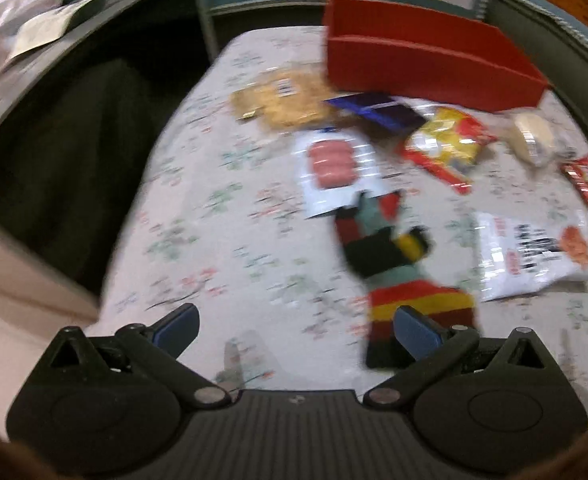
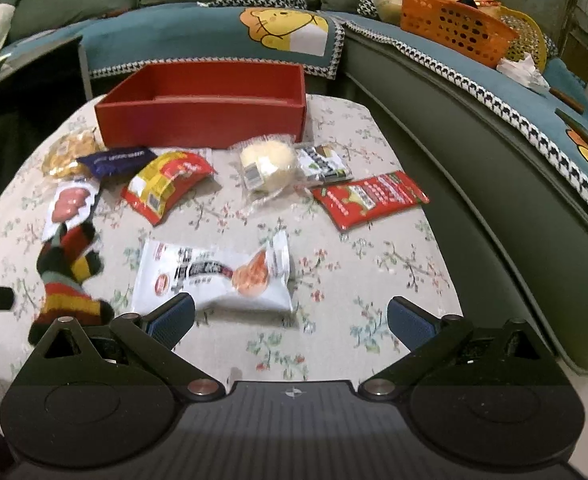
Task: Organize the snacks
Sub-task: 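Grasp the white spicy strip bag with the right gripper while the left grasps the sausage pack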
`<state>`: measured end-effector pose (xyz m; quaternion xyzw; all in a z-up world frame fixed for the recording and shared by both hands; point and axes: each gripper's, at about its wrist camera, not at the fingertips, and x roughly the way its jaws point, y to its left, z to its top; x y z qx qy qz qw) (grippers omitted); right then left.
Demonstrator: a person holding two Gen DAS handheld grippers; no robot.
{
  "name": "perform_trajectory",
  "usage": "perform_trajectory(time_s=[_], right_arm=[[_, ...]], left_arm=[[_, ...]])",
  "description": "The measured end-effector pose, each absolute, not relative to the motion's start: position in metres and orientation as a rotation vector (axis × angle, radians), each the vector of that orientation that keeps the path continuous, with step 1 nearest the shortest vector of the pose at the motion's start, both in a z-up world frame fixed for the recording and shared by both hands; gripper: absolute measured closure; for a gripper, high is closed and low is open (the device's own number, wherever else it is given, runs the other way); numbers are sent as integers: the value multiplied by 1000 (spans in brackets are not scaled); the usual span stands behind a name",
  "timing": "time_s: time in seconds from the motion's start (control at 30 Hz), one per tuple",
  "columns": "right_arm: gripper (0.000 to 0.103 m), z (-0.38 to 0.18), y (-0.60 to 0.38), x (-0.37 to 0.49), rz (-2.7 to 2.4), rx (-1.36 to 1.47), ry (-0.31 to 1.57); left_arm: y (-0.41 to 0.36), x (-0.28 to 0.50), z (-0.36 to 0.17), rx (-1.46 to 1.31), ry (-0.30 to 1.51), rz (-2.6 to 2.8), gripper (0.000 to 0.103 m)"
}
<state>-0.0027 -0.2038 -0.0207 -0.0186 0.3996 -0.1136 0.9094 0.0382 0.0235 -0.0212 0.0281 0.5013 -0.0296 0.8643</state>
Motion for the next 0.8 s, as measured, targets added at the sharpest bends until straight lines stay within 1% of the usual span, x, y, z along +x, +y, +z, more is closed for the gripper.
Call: perform_trajectory(time_s=[0.1,0.23,0.33,0.57,0.63,0.73,0.8], right_arm=[[0,-20,-203,9,-236,-57,815],[0,-26,-199,32,-225,-119,801],[0,-31,-203,54,-235,-110,801],[1,-23,-187,85,-157,-130,792],[1,-20,-189,85,-67,-146,797],[2,-25,-188,81,93,-269,792],[2,-30,-188,85,206,-328,835]], left_arm=[[9,47,-18,74,1034,-93,0],[10,56,-11,52,1005,-83,0],[7,68,-14,73,1003,-77,0],[24,113,-14,25,1016,-27,0],[30,120,-13,32,1010,-43,0],[34,124,-19,49,1020,-40,0],[30,124,-25,43,1051,-61,2]])
